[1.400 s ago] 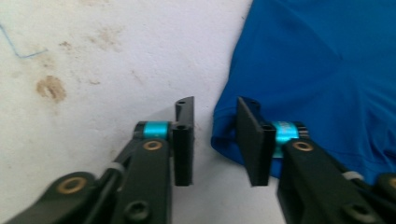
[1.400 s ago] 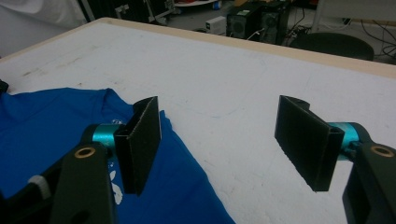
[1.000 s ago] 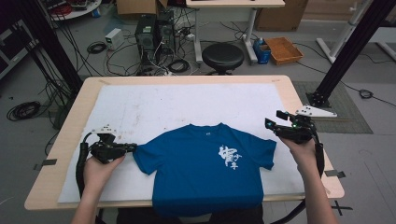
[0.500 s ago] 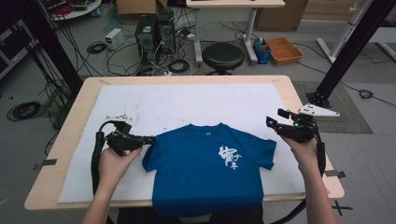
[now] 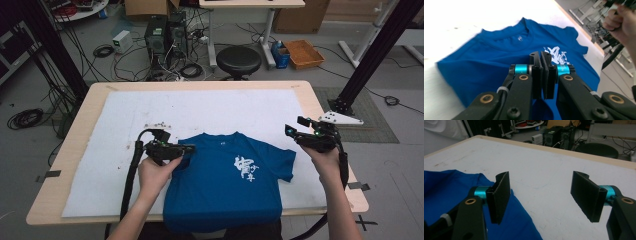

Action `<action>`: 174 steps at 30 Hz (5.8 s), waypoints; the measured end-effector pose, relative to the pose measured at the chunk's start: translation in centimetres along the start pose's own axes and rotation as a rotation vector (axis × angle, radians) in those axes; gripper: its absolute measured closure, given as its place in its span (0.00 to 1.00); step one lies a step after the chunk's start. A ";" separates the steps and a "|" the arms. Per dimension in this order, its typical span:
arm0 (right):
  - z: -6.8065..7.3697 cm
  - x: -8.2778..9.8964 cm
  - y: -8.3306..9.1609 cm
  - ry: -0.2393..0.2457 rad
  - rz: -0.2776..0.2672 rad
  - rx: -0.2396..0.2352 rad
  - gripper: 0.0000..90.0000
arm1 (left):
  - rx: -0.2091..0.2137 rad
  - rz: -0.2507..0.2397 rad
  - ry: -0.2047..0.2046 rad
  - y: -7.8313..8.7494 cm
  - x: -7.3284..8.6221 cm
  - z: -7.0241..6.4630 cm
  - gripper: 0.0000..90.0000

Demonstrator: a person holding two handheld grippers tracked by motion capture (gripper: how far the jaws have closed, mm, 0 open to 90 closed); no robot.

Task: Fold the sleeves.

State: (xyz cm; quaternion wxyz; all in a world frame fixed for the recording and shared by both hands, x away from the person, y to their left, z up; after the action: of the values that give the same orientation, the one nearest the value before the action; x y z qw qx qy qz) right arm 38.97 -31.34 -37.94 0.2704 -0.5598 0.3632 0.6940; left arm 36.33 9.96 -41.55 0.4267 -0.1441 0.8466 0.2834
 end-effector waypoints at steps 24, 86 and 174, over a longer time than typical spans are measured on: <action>-0.5 0.6 0.0 -0.035 0.022 0.008 0.36 | -0.078 -0.129 -0.173 2.9 0.5 2.9 0.56; 14.3 2.5 -6.6 0.298 0.349 -0.072 0.99 | -0.088 -0.259 -0.261 7.9 -1.0 4.5 0.59; 7.6 1.3 -2.3 0.064 0.132 -0.142 0.44 | -0.084 -0.237 -0.323 6.3 -0.9 2.9 0.48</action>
State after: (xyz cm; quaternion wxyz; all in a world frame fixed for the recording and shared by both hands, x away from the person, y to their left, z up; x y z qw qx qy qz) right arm 36.01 -23.88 -38.81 0.1721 -0.5742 0.3576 0.7161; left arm 35.68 16.78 -39.97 0.5809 -0.2133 0.7317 0.2858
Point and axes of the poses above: each handheld gripper's, and its own axes: y roughly backward along the jaws, x roughly out of its underside, z roughly to its left, the point moved 4 cm from there along -y, roughly forward along the jaws, and after that the axes turned 10 degrees about -z, right-handed, at the moved point
